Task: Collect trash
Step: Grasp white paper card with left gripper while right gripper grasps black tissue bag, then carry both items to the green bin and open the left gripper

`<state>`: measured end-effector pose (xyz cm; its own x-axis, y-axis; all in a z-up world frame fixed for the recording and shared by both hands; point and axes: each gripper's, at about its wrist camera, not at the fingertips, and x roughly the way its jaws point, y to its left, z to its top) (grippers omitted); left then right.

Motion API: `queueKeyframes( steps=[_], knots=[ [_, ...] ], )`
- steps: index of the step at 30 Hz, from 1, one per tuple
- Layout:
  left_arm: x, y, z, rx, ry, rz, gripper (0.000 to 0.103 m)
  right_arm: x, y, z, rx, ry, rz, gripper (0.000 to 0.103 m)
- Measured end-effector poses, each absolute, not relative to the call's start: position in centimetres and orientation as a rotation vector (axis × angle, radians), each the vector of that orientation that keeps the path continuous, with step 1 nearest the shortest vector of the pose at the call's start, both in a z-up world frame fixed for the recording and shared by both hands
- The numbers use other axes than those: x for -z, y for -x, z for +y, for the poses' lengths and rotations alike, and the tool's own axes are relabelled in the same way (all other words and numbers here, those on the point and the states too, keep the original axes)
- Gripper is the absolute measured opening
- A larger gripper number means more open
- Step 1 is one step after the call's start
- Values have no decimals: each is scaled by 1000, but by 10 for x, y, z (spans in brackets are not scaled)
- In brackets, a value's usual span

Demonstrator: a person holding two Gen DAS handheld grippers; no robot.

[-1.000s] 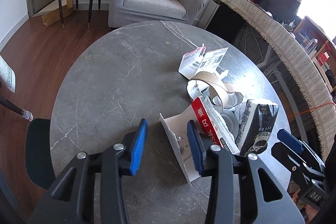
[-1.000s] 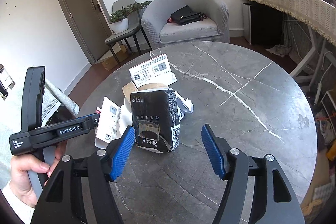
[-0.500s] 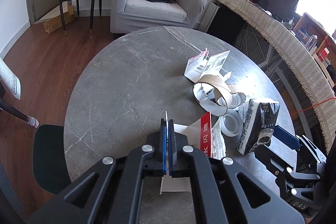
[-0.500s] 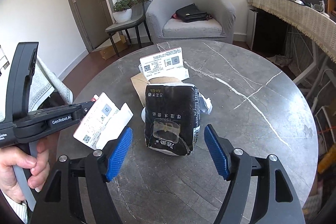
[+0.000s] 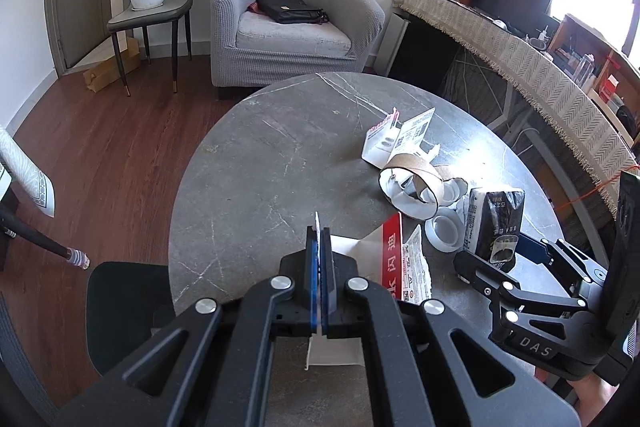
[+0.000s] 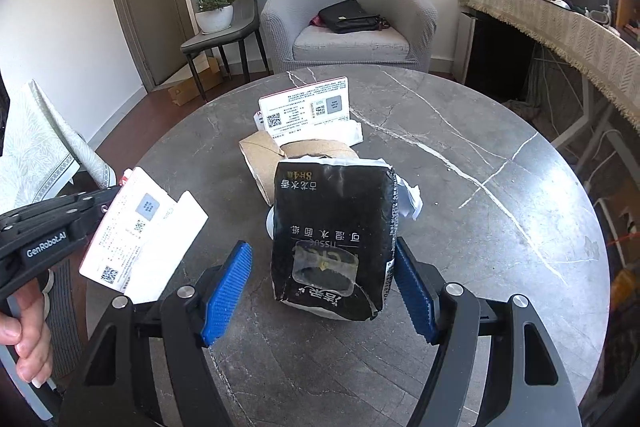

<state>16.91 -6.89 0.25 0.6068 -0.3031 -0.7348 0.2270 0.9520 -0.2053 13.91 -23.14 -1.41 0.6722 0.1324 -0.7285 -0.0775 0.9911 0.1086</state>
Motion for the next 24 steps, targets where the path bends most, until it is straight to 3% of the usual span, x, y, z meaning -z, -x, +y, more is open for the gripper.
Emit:
queueKeyframes(
  steps=[7,9,11,24],
  knots=[
    [-7,-167,-42,284,107,850,2,19,-146,-224,-50,-34,854,71],
    [-8,-167,-34,279,113,847,2,19,-148,-224,-34,-34,862,55],
    [-8,-167,-27,273,117,844,2,15,-146,-225,-14,-37,846,51],
    [-13,-159,23,216,144,813,2,-24,-135,-175,-135,24,727,50]
  ],
)
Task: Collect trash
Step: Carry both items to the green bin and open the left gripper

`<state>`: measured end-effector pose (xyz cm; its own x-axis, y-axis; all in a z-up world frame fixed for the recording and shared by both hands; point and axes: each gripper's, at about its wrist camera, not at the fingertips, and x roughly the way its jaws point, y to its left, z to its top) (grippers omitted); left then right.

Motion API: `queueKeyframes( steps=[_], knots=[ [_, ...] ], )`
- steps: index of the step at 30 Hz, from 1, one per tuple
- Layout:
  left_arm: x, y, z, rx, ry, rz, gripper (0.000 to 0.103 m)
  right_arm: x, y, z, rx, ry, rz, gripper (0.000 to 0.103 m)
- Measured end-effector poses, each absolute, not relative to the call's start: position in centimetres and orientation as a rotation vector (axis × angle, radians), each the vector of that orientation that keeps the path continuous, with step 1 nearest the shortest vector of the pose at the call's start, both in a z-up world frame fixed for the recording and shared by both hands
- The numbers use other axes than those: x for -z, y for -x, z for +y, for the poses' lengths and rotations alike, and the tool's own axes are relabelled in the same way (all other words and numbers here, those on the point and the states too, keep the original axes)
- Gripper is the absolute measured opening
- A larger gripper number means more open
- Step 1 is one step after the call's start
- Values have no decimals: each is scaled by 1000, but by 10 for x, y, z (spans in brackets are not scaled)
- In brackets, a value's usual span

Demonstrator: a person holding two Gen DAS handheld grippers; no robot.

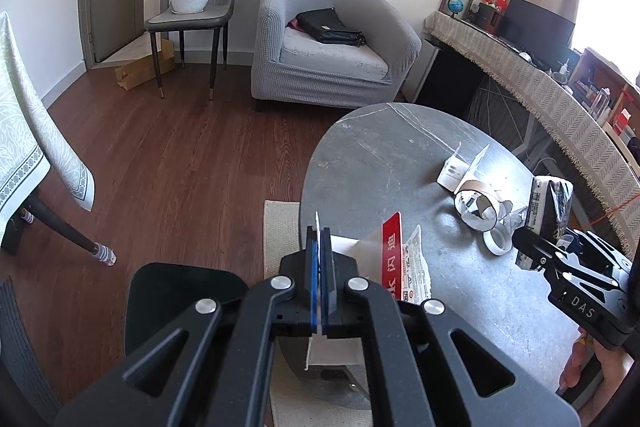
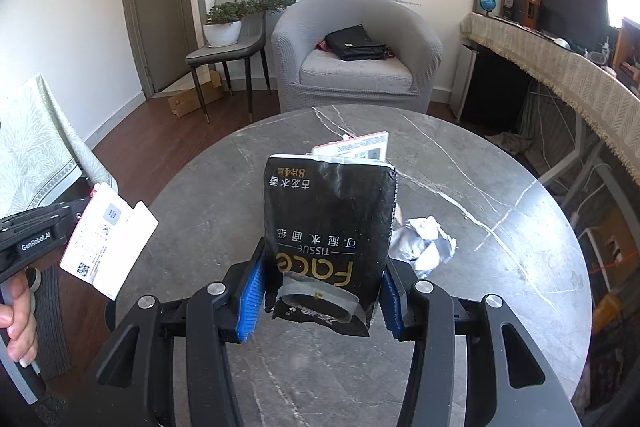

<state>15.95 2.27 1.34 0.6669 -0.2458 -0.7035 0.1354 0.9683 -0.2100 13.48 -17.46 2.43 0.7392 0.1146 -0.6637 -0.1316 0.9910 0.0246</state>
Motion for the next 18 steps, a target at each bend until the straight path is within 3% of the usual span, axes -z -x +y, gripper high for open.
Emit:
queueKeyframes(
  steps=[18],
  knots=[
    [24,-148,106,59,107,880,2,-34,-131,-85,-390,30,736,50]
  ],
)
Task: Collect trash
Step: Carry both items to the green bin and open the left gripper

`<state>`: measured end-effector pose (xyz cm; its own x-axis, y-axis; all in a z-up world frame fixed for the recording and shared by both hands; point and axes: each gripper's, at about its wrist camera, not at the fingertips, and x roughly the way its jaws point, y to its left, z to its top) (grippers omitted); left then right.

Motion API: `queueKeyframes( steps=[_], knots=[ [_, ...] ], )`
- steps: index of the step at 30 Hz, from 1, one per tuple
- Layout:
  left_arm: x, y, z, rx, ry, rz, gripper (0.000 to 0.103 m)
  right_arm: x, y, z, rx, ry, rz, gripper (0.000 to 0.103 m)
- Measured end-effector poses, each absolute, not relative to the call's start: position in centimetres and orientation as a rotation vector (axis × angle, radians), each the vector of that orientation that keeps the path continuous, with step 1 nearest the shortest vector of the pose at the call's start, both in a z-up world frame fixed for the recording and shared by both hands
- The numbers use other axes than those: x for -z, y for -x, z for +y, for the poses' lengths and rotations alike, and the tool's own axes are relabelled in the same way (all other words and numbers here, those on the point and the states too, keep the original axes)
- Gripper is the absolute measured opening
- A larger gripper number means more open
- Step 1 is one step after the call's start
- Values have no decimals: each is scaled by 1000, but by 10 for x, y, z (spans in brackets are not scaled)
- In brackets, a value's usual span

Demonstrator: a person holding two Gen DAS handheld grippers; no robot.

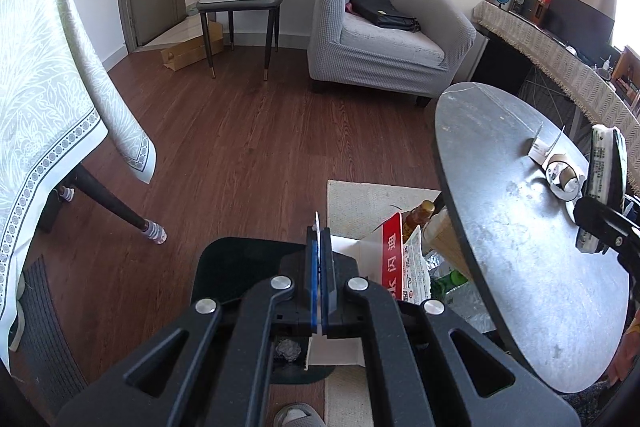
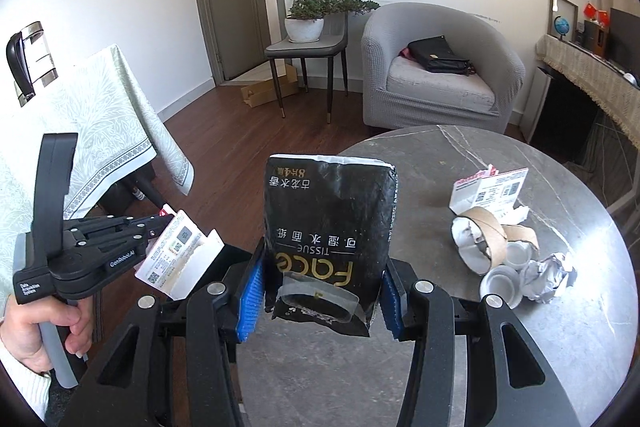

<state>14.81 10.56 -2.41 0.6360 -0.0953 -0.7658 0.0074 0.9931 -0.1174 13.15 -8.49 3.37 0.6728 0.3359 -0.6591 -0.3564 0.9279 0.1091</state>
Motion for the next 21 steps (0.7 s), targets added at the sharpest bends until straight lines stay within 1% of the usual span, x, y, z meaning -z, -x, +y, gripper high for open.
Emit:
queueKeyframes(
  steps=[6,21],
  knots=[
    [45,-146,126,43,114,916,2,-34,-134,-55,-447,34,747,50],
    [130,-156,161,-7,154,1117,2,-14,-137,12,-537,115,804,50]
  ],
)
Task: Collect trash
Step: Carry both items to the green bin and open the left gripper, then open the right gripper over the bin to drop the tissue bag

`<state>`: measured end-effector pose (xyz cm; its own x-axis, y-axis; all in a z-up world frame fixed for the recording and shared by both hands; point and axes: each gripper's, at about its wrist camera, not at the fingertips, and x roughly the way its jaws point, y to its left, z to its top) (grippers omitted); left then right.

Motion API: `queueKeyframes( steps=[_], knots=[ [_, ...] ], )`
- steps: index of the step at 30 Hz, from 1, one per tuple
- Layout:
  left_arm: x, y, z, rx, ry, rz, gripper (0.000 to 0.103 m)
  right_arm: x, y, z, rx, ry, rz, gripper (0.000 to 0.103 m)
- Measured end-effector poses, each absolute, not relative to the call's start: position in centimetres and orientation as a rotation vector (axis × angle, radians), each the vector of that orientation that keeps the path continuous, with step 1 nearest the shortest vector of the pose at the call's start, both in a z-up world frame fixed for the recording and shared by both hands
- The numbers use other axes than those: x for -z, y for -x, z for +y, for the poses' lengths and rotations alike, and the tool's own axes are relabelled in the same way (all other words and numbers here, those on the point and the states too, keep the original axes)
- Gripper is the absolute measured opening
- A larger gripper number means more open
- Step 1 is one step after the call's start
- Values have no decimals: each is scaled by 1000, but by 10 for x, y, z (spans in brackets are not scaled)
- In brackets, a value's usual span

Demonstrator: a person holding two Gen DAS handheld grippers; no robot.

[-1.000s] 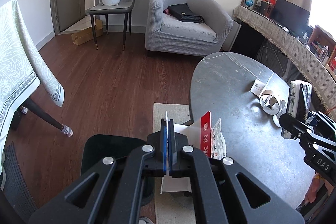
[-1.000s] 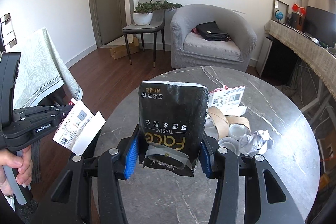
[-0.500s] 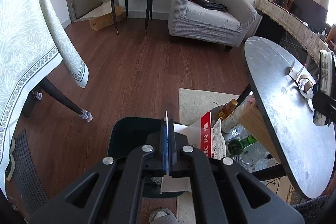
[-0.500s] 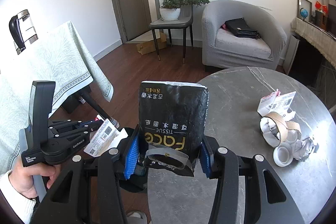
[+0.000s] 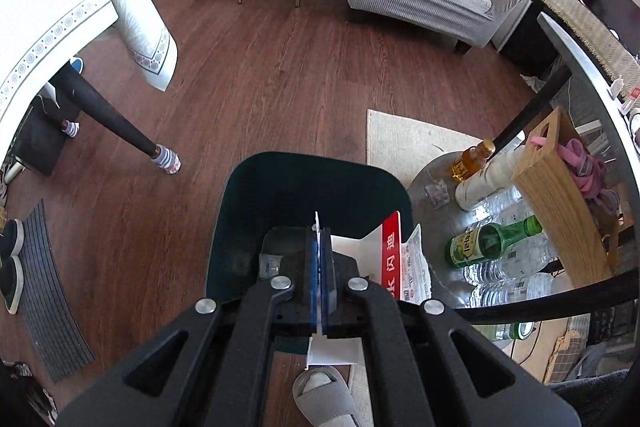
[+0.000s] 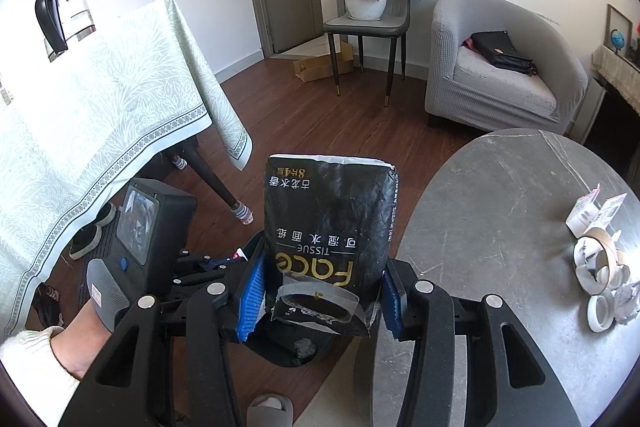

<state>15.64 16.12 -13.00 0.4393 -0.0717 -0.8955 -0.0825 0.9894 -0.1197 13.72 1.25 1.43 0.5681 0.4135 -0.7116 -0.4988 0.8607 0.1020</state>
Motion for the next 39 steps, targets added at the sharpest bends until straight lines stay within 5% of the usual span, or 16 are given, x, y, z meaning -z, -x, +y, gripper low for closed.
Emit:
queueKeyframes(
  steps=[13,17,24,39],
  knots=[
    [180,-162,173,-55,158,1223,4,-3,-137,39,-559,170,824,50],
    [171,-160,180,-65,180,1201,30,5,-140,46,-568,180,842,49],
    [134,-148,198,-88,195,1088,51,18,-143,58,-596,173,880,49],
    [49,-130,240,-143,296,872,50,90,-155,97,-620,246,1016,49]
  ],
)
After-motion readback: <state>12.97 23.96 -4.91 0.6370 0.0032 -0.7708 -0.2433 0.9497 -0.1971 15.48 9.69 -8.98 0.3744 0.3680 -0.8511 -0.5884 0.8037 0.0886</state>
